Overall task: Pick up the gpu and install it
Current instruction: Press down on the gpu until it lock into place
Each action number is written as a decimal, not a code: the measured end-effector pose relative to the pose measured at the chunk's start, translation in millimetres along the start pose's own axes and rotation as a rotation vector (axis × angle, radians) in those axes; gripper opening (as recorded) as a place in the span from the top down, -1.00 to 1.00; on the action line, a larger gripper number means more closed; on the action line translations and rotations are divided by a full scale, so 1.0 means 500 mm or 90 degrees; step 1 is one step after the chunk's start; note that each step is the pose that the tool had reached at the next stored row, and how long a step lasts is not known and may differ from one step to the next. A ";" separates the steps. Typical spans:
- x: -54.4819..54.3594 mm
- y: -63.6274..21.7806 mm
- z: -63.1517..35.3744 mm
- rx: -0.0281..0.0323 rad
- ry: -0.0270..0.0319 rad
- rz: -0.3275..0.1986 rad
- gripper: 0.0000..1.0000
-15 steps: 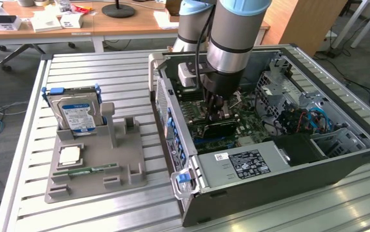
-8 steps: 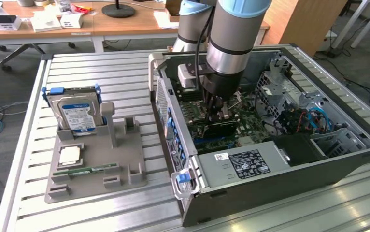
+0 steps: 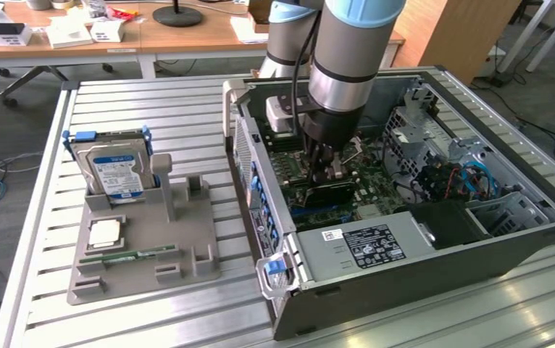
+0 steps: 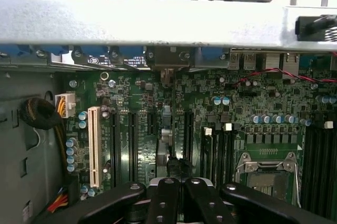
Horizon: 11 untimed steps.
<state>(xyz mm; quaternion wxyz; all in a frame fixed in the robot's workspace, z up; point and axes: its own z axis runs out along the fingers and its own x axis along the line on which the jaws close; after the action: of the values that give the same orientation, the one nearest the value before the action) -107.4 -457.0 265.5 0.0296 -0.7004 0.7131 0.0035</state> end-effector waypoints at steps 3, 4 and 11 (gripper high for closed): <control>0.000 0.000 0.001 0.0001 -0.0004 0.000 0.79; 0.000 0.000 0.001 0.0001 -0.0006 0.000 0.79; 0.000 0.001 0.002 0.0002 -0.0005 0.000 0.79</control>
<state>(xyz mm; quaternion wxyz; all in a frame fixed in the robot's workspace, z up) -107.7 -456.9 264.2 0.0300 -0.7003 0.7132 0.0037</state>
